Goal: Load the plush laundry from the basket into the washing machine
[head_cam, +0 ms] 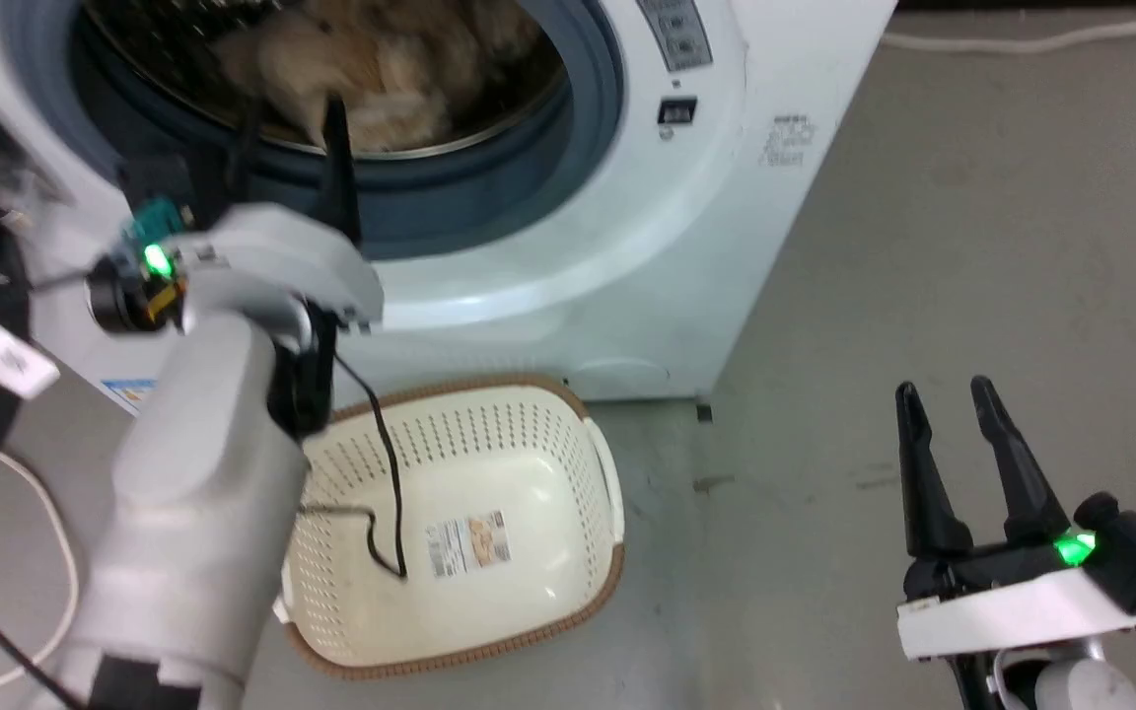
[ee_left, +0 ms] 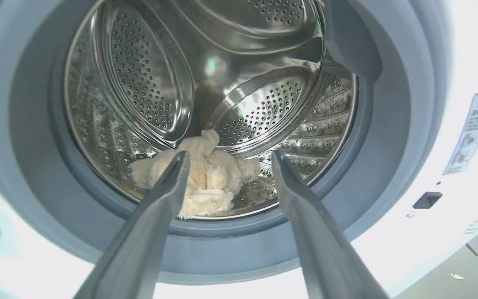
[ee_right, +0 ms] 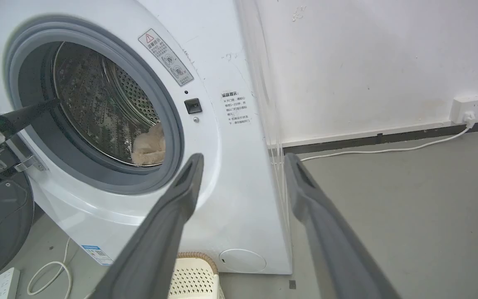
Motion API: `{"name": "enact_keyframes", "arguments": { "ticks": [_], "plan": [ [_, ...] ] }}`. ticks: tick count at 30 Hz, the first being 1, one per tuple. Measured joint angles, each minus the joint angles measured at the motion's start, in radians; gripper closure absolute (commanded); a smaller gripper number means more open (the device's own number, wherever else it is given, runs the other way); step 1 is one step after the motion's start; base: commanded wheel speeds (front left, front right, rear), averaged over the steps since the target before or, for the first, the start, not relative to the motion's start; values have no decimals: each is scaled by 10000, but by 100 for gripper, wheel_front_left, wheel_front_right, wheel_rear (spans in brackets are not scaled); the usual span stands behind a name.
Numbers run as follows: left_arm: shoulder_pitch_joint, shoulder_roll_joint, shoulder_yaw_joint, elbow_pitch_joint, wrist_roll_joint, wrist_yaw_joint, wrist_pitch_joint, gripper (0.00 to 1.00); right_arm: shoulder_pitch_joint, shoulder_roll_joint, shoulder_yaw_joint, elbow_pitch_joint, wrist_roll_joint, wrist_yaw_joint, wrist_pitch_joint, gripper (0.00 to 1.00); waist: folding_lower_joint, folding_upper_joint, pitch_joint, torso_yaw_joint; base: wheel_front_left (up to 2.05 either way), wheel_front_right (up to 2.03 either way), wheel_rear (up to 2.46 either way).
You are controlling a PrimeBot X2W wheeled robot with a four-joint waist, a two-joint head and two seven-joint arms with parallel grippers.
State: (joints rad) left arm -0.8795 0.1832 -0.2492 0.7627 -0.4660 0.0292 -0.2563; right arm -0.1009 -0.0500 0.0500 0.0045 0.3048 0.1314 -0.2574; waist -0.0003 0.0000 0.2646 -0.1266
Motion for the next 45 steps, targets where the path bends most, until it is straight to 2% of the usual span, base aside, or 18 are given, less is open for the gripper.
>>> {"name": "enact_keyframes", "arguments": {
  "ticks": [12, 22, 34, 45],
  "plan": [
    [3170, 44, 410, -1647, -33, 35, 0, 0, 891, 0, -153, 267, -683, 0, 15, 0, 1, 0, -1805, 499, 0, 0, 0],
    [5126, 600, 357, -3394, -94, 79, 316, 0, 1524, 0, -297, 194, -855, 0, 272, 0, 1, 0, -2756, 817, 0, 0, 0],
    [7317, 1081, 397, -5563, -128, 773, 1047, 0, 1919, 0, -458, 171, -936, 0, 265, 0, 3, 0, -3043, 937, 0, 0, 0],
    [8893, 1129, 518, -6717, -245, 1348, 1151, 0, 2230, 0, -535, 282, -1049, 0, 295, 0, 3, 0, -3132, 1013, 0, 0, 0]
  ]
}}
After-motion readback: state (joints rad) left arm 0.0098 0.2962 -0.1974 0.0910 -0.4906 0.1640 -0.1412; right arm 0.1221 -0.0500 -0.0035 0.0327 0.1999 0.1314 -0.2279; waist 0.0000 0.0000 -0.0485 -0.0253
